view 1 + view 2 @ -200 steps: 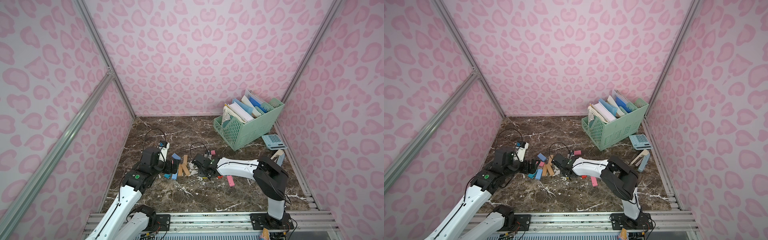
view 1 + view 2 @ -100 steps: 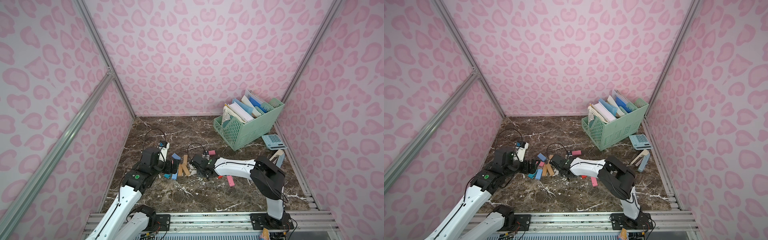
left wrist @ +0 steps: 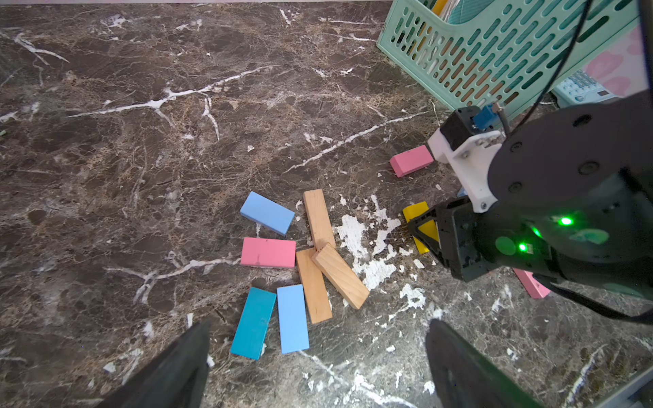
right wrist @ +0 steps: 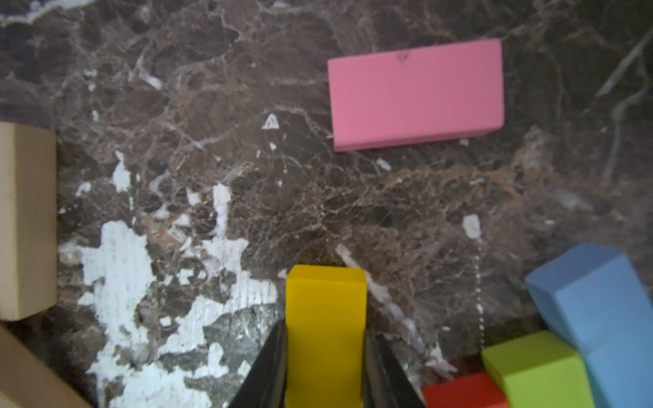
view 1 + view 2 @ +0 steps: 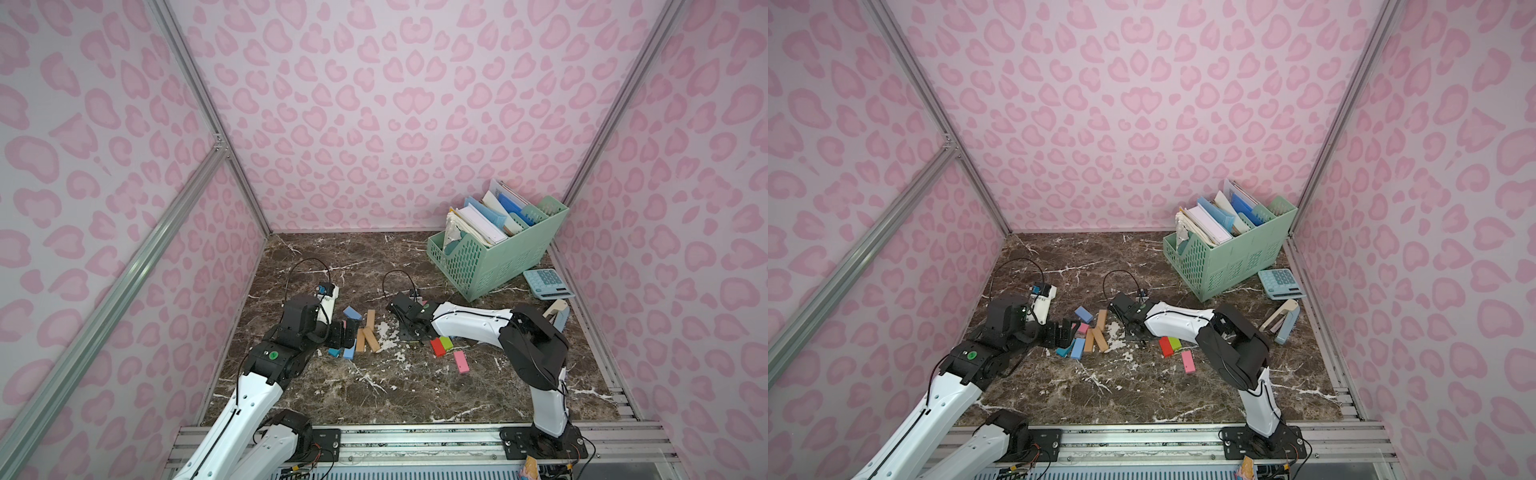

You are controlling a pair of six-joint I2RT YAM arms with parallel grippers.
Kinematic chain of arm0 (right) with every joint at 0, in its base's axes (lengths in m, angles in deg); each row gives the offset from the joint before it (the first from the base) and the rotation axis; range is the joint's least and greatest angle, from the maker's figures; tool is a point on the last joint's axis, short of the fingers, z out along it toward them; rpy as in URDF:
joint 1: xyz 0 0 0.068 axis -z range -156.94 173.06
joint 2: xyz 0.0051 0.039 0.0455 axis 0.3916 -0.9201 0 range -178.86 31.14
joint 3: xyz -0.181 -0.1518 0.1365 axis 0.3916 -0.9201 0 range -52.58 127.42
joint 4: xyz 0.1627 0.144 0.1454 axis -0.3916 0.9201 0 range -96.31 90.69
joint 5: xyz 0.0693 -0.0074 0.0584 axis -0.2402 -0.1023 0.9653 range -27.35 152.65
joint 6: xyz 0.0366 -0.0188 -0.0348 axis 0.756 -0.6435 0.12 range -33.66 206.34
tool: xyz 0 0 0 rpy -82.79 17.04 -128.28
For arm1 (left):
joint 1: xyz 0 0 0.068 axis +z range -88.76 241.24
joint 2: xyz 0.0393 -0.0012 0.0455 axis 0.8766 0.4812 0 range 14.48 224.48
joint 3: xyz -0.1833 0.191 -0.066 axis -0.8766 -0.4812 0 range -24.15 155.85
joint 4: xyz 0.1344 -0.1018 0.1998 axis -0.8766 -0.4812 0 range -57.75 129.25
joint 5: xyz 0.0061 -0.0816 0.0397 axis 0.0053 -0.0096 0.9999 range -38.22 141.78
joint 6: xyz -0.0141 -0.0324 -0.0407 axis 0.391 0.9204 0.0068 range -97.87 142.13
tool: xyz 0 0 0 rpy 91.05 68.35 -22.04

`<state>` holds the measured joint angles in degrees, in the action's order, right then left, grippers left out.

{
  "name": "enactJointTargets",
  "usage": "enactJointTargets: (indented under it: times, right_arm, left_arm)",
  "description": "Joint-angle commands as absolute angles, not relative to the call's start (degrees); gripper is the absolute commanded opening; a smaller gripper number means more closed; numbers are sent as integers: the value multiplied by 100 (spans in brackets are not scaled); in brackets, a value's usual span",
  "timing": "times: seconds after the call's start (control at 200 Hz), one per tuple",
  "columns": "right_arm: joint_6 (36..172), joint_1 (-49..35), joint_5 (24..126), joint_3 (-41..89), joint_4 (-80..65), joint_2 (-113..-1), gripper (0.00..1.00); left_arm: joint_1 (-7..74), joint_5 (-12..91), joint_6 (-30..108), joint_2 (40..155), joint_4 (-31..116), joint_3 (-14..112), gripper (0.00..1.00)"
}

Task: Assemble the number 8 with building blocks
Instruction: Assemble the building block at the center of the board.

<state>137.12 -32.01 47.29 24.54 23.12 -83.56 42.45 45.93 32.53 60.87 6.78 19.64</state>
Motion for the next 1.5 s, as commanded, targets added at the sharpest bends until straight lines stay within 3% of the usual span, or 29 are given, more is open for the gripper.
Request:
enactJointTargets:
  times: [0.0,1.495]
  right_arm:
    - [13326,-3126,4805,2693,2376,-8441,21]
    - [13029,-2624,4946,3146,2377,-8967,27]
  left_arm:
    - [4243,4589,3264,6088,734,1971,98]
    - [4243,4608,3253,6086,721,1968,98]
